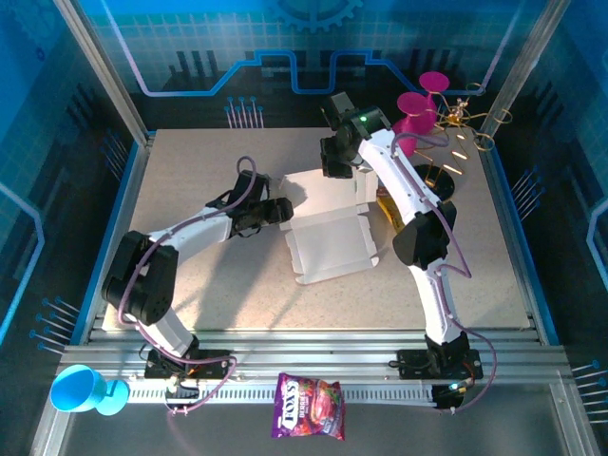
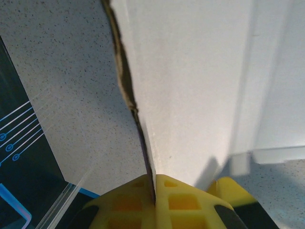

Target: Fold the paper box

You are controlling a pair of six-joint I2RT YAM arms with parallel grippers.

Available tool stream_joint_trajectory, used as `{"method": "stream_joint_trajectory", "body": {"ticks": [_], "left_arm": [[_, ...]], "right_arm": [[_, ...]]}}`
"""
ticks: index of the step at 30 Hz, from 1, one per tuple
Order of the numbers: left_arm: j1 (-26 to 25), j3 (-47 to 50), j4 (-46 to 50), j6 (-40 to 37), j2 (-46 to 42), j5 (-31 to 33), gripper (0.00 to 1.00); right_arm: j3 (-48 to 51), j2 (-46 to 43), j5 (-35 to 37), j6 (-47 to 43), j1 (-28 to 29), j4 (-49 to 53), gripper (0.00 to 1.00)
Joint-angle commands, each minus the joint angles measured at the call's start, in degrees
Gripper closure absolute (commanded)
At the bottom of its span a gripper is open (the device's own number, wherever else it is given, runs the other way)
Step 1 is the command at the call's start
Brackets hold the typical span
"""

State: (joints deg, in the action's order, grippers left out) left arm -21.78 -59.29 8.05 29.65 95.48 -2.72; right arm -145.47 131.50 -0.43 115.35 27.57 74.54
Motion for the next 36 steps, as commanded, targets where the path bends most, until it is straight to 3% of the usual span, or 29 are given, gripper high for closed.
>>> {"method": "stream_joint_trajectory", "body": {"ticks": [1,4,8,11,14,17,19,22,27,36], "left_arm": [[-1.6,-0.1,-0.6,-2.1,1.2,1.7,0.33],[-3.2,2.3,-2.1,-1.3,-3.3,4.5,0.34],[-3.6,2.7,1.9,4.2,-16.2,7.0,0.33],[-3.0,2.7,5.6,6.8,-24.4,7.5,0.30],[1.4,0.8,13.4,7.5,-28.2,6.8,0.30],[8.4,2.6,14.6,7.0,-31.2,4.5,0.31],[14.4,3.9,15.6,8.2,-30.7,1.2,0.32],[19.5,5.6,14.2,8.0,-27.7,-3.2,0.37],[21.1,8.2,8.9,6.7,-21.9,-6.8,0.46],[20.8,11.1,0.4,3.0,-15.2,-11.2,0.61]], "right_arm": [[-0.5,0.9,-0.7,2.1,-0.3,-0.4,1.00],[-0.5,0.9,-0.4,2.1,-0.4,-0.9,1.00],[0.3,0.5,0.4,-0.1,-1.0,-2.1,1.00],[5.7,-1.5,0.3,-2.5,-1.0,-9.1,1.00],[12.3,-4.0,-0.4,-5.0,-0.3,-18.1,1.00],[20.6,-6.7,-1.0,-8.1,1.0,-30.4,1.00],[27.7,-8.9,-1.0,-9.7,2.2,-40.6,1.00],[35.8,-11.0,-2.2,-11.4,3.7,-50.5,1.00],[49.1,-15.0,-3.2,-14.0,5.2,-68.5,1.00],[58.8,-18.2,-9.7,-22.1,4.3,-84.0,1.00]]}}
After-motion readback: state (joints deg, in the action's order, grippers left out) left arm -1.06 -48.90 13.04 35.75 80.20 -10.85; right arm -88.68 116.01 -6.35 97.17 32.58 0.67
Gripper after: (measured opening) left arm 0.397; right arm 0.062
